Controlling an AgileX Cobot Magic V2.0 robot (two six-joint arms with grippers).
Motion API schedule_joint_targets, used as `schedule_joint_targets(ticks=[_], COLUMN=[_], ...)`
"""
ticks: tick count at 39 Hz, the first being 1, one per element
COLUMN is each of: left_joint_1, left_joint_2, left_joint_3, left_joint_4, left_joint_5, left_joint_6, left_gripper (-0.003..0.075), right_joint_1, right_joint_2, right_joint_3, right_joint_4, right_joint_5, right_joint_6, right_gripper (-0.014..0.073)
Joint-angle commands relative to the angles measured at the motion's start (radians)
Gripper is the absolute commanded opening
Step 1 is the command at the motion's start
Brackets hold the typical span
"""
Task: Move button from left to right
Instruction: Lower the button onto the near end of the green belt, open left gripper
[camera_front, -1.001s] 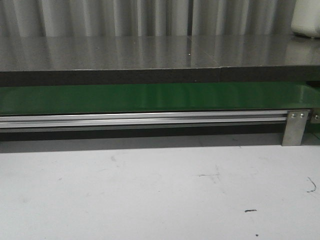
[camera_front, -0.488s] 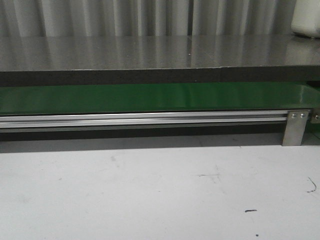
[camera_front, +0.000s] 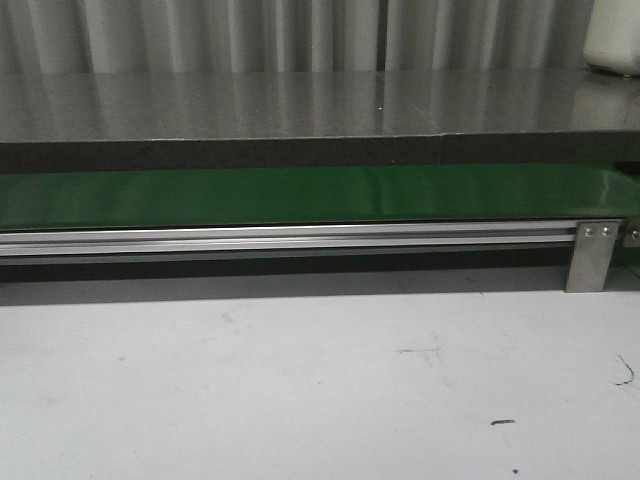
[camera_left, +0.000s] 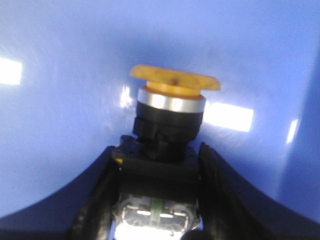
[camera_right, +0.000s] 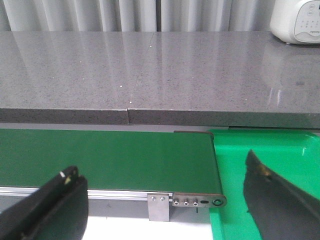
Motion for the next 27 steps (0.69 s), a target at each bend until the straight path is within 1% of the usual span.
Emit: schedule_joint_targets(ticks=[1,5,9,13,22,27], left_joint_1=[-0.006,-0.032,-0.075,-0.137,-0.275,-0.347], left_joint_2=[-0.139,-0.2,-0.257,-0.293,-0.282,-0.25], left_joint_3=[-0.028,-0.028,-0.028,-0.028,-0.026,-0.026], left_joint_4=[-0.068,-0.095,-0.095,-0.098,-0.094,-0.092], left_joint_5=[-0.058,-0.07,-0.029,0.028,0.127,0.14], left_joint_6=[-0.001,-0.001,-0.001,-0.068,-0.13,-0.146], left_gripper=[0.0106,0.0106,0.0106,0.0106,0.0106,0.0106], right_joint_1=[-0.005,-0.005,-0.005,-0.005,-0.005,-0.005], right_joint_2=[0.013,0.013,0.013,0.013,0.013,0.013], right_joint_3=[-0.035,-0.035,-0.035,-0.035,-0.035,-0.035], right_joint_4=[0.0,0.0,0.0,0.0,0.0,0.0], right_joint_5=[-0.077,-0.077,-0.077,-0.077,-0.077,-0.077], right_joint_6=[-0.005,-0.005,-0.005,-0.005,-0.005,-0.005], right_gripper=[0.0645,0.0645,0.0645,0.0645,0.0645,0.0645])
